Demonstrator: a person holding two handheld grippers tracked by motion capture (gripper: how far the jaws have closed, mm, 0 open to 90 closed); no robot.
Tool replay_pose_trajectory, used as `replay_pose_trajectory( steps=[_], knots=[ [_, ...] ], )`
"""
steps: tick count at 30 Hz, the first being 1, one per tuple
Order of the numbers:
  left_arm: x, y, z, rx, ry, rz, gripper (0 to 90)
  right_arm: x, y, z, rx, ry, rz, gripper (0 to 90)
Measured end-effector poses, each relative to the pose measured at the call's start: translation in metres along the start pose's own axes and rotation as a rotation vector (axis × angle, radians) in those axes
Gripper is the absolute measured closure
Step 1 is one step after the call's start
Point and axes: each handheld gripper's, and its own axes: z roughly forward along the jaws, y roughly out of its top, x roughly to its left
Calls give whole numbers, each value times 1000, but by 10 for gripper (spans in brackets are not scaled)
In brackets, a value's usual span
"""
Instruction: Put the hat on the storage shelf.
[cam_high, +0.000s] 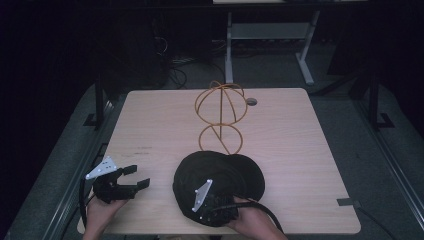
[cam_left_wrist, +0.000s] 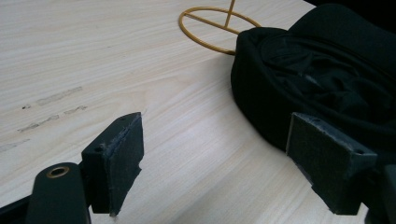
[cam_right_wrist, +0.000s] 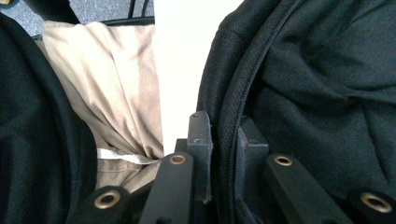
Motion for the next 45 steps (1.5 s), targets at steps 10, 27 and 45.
replay_pose_trajectory(
  steps=[10,27,45],
  knots=[
    [-5,2,2,-2,-26,5,191,-8,-1,-31,-140,-11,10,796],
    [-42,22,11,-52,-142,77,190,-28,4,-102,-400,35,56,795],
    [-58,69,23,-142,-208,167,166,-37,10,-135,-441,100,29,794]
  ],
)
